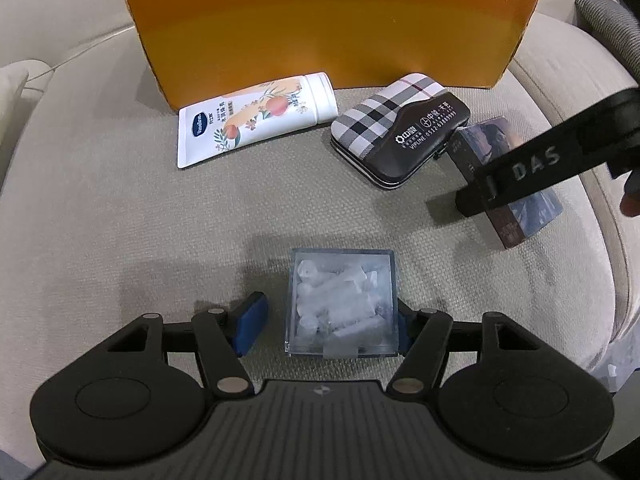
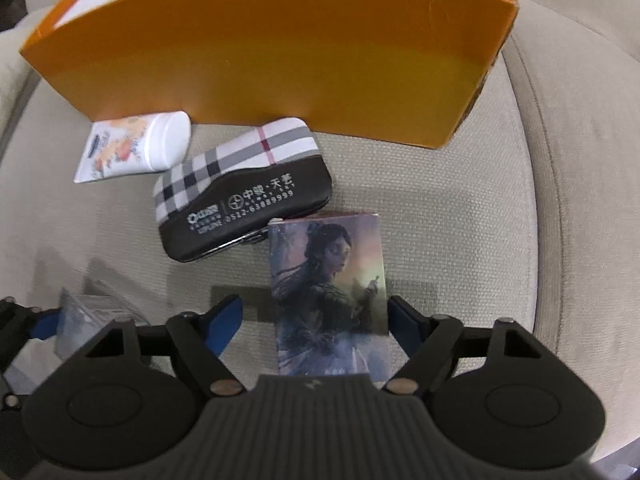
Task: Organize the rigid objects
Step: 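Grasp the clear plastic box with left tool while right tool grasps printed card box, then carry the clear box and printed card box into the shoebox with both tools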
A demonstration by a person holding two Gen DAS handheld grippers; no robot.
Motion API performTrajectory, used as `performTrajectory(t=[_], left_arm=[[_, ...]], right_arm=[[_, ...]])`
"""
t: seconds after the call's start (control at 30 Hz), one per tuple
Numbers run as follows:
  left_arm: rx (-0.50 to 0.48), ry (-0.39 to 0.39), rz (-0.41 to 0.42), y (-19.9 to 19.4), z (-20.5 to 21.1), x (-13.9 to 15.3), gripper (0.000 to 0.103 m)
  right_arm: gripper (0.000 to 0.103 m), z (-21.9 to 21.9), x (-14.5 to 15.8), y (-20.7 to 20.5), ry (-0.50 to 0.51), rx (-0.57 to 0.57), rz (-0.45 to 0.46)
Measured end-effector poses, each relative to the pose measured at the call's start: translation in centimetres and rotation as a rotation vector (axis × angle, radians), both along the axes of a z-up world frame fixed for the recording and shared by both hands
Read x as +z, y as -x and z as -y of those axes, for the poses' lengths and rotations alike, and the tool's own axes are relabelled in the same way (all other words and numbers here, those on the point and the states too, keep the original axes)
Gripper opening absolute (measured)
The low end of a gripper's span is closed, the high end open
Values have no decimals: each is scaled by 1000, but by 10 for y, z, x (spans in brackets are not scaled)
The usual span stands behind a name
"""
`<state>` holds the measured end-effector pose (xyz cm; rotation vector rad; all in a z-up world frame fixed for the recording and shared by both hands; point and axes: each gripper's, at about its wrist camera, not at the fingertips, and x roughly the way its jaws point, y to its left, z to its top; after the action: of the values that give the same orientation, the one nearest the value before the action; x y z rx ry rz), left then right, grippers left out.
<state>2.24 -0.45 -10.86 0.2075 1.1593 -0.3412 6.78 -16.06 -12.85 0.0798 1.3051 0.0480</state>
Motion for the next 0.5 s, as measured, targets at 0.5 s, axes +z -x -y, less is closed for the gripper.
performTrajectory(t=[0.5], left_arm=[[36, 95, -12, -4, -9, 24, 53]], right_arm=[[60, 10, 2, -1, -40, -37, -16]])
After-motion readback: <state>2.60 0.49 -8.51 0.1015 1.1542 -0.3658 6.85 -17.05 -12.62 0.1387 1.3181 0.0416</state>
